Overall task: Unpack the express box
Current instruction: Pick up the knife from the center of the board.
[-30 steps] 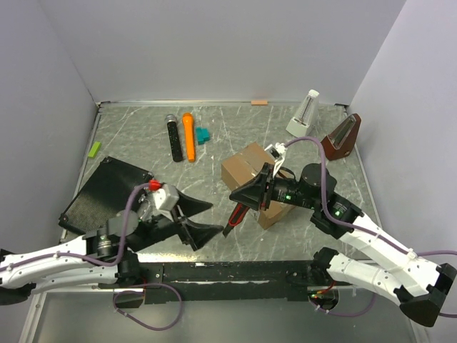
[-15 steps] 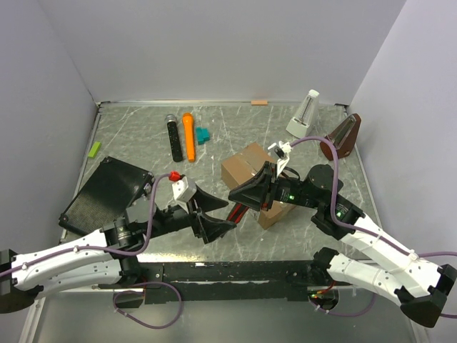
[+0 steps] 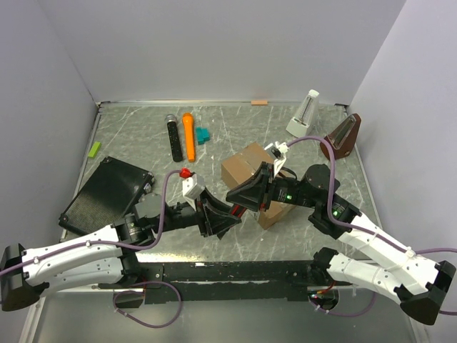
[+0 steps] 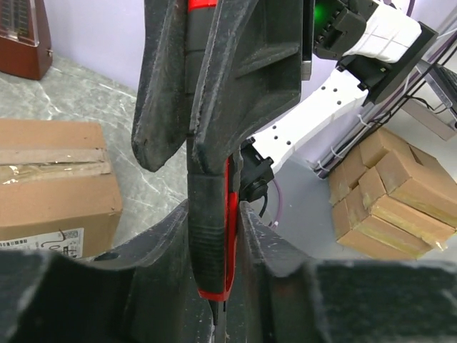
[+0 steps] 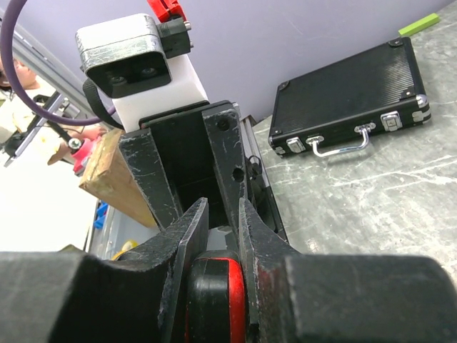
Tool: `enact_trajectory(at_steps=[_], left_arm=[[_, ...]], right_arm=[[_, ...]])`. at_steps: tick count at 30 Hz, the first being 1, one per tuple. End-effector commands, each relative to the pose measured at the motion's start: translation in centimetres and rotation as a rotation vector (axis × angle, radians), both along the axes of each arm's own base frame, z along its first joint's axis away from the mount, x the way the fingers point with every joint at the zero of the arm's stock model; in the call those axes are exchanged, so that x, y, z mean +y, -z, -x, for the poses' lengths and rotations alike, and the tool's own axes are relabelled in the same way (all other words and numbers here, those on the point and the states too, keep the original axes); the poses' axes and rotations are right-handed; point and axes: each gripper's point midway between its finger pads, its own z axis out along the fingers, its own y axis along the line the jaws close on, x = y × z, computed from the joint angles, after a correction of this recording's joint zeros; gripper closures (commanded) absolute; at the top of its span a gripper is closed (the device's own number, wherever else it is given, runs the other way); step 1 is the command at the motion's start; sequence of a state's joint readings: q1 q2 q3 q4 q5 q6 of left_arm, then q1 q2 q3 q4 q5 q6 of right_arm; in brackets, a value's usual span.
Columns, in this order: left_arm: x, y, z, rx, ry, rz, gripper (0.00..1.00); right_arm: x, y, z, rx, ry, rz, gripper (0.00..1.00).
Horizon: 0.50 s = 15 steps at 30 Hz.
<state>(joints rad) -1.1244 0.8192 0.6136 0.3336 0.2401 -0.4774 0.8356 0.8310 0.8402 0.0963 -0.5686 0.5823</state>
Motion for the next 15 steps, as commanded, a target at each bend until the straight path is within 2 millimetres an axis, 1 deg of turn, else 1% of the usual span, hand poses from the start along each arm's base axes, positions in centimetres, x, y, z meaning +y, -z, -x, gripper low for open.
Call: enact_trajectory(at_steps=[1, 4, 5, 7, 9, 11, 13, 14, 15], left_arm=[[-0.1, -2.1, 0.2, -0.032, 0.024, 0.063, 0.69], [-0.3, -2.0, 0.4, -0.034, 0.036, 0.057, 0.83], [-0.3, -1.9, 0.4, -0.038, 0.04, 0.056, 0.9], [-0.4, -2.0, 0.6, -0.043, 0.051, 0.056, 0.99], [-0.3, -2.0, 0.8, -0.049, 0.062, 0.059, 0.99], [-0.3, -2.2, 1.0, -0.058, 0.07, 0.065, 0.99], [-0.1, -2.2, 1.2, -0.066, 0.08, 0.067, 0.99], [0.0, -2.3, 1.4, -0.077, 0.085, 0.073, 0.99], [0.1, -2.4, 1.4, -0.082, 0.083, 0.079, 0.99]], right_arm=[[0.0, -1.8, 0.7, -0.044, -0.024, -0.062, 1.0], [0.1, -1.5, 0.7, -0.039, -0.023, -0.052, 1.0], [0.1, -1.5, 0.7, -0.036, -0.023, -0.049, 1.0], [0.1, -1.2, 0.6, -0.028, -0.02, -0.039, 1.0], [0.1, -1.0, 0.5, -0.021, -0.02, -0.027, 0.98], [0.1, -1.0, 0.6, -0.02, -0.018, -0.023, 0.89], [0.0, -1.0, 0.7, -0.018, -0.022, -0.019, 0.75], [0.0, -0.9, 0.7, -0.017, -0.022, -0.014, 0.72], [0.0, -0.9, 0.8, -0.017, -0.025, -0.013, 0.66]])
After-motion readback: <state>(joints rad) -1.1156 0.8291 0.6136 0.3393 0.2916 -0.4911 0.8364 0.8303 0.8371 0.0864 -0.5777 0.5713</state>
